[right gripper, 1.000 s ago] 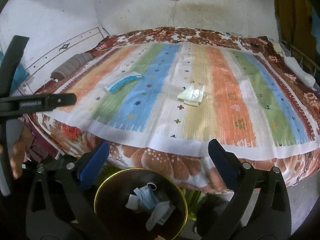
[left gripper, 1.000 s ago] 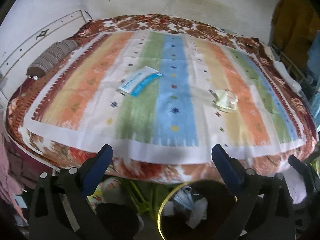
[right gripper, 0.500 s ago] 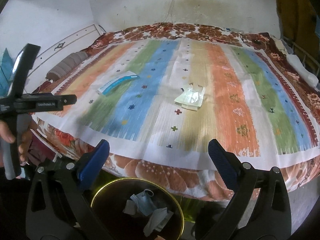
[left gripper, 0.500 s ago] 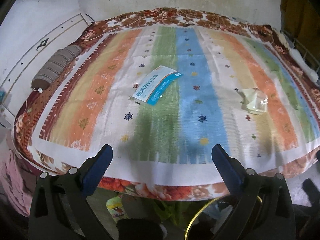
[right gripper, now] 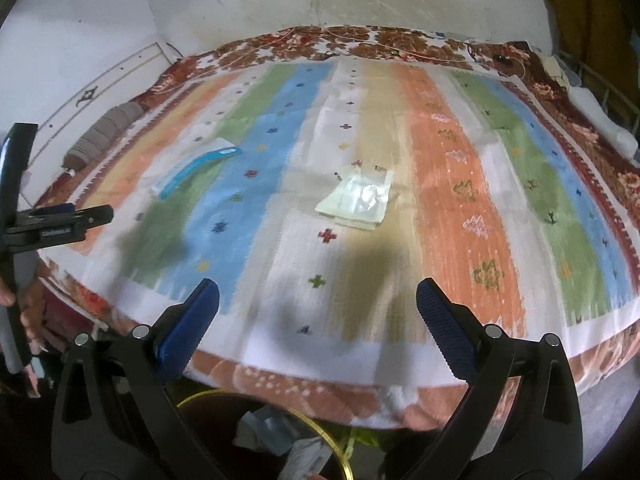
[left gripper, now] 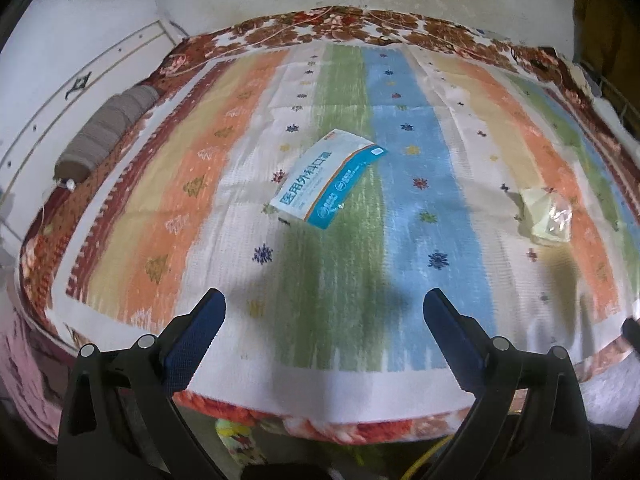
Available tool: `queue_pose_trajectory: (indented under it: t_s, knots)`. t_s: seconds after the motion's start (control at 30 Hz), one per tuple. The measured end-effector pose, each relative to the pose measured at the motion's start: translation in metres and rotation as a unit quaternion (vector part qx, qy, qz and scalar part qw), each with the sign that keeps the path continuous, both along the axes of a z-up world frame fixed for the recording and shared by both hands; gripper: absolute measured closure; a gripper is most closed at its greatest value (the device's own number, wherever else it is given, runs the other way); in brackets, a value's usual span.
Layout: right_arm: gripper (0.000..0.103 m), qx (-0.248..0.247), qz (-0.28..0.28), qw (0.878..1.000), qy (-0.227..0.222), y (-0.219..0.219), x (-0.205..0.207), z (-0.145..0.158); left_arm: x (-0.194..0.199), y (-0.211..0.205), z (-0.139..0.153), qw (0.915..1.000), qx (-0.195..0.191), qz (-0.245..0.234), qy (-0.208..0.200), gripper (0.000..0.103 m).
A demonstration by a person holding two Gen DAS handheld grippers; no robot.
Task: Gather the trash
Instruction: 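Move both open tools back over the mask box and clear wrapper on the bed, then grasp the blue-and-white mask box with the left tool while the right tool grasps the clear wrapper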
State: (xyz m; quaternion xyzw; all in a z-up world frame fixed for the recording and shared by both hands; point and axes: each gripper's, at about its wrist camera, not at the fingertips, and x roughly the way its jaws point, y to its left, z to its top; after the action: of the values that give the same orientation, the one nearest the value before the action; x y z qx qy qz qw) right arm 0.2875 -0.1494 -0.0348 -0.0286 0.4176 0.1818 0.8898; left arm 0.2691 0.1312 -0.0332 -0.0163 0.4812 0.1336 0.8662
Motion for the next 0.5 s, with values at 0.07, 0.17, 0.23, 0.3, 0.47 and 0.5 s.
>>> queue_pose_trajectory:
  t_s: [0.07, 0.17, 0.23, 0.3, 0.47, 0.5]
  knots:
    - [0.009, 0.009, -0.005, 1.0, 0.006, 0.0, 0.01, -0.002, 0.007, 0.001, -0.012, 0.9995, 0.031, -0.004, 0.009, 0.006]
    - [0.009, 0.022, -0.014, 1.0, 0.014, -0.002, 0.024, -0.006, 0.017, 0.004, -0.03, 0.998, 0.056, -0.008, 0.026, 0.006]
    - [0.009, 0.012, -0.018, 1.0, 0.011, -0.001, 0.033, -0.01, 0.023, 0.01, -0.036, 0.9975, 0.066, -0.003, 0.026, 0.006]
    - [0.009, 0.002, -0.022, 1.0, 0.01, 0.0, 0.045, -0.016, 0.03, 0.015, -0.041, 0.997, 0.073, 0.001, 0.023, 0.006]
    - [0.009, 0.008, -0.031, 0.999, 0.03, 0.003, 0.068, -0.026, 0.05, 0.02, -0.055, 0.9958, 0.089, 0.006, 0.018, 0.006]
    - [0.009, 0.005, -0.03, 0.999, 0.029, 0.004, 0.073, -0.028, 0.054, 0.021, -0.057, 0.9953, 0.095, 0.006, 0.017, 0.006]
